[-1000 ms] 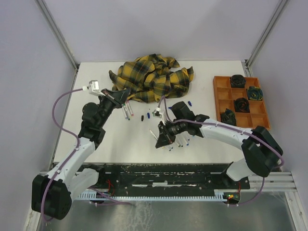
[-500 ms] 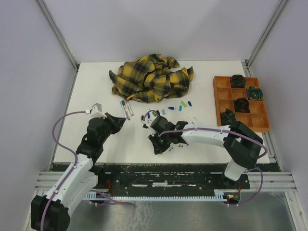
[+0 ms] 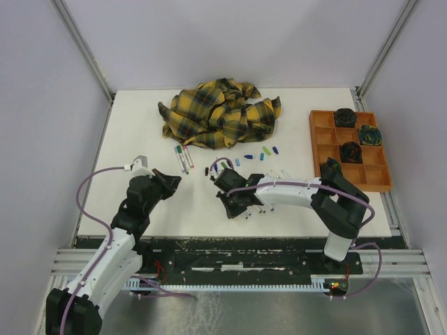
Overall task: Open the pen caps
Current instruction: Place the pen at the center of the board.
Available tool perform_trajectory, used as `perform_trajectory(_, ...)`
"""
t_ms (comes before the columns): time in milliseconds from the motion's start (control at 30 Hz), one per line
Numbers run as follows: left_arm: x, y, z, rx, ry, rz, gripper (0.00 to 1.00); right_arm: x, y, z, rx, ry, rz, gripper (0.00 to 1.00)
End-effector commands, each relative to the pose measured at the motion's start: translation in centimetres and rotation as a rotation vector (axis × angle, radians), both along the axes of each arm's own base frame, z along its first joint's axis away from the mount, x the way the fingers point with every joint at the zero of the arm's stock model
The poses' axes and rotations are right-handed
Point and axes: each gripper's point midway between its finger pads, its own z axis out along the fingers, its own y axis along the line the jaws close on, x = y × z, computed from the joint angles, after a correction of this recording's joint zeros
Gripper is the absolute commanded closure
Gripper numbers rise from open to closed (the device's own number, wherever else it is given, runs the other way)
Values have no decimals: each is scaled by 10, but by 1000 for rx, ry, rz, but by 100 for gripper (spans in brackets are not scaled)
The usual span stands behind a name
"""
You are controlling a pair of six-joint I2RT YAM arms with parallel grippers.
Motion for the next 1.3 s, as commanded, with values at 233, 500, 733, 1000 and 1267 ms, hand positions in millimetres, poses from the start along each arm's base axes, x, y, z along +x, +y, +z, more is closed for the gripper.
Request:
perform_trajectory(233, 2, 2, 8, -26, -47, 20, 97, 6, 1, -6, -100, -9, -40, 88)
perform_trajectory(500, 1, 5, 11, -24, -60, 34, 97, 3, -1, -14, -140, 10, -28, 76)
perform_trajectory(733, 1, 6, 10, -20, -58, 37, 97, 4, -2, -16, -151, 10, -24, 68)
perform_trajectory(1000, 0, 5, 11, -29, -63, 35, 97, 5, -1, -14, -150, 5, -11, 65)
perform_trajectory(1267, 1, 1, 11, -49, -66, 18, 97, 15, 5, 3, -131, -49, 16, 63)
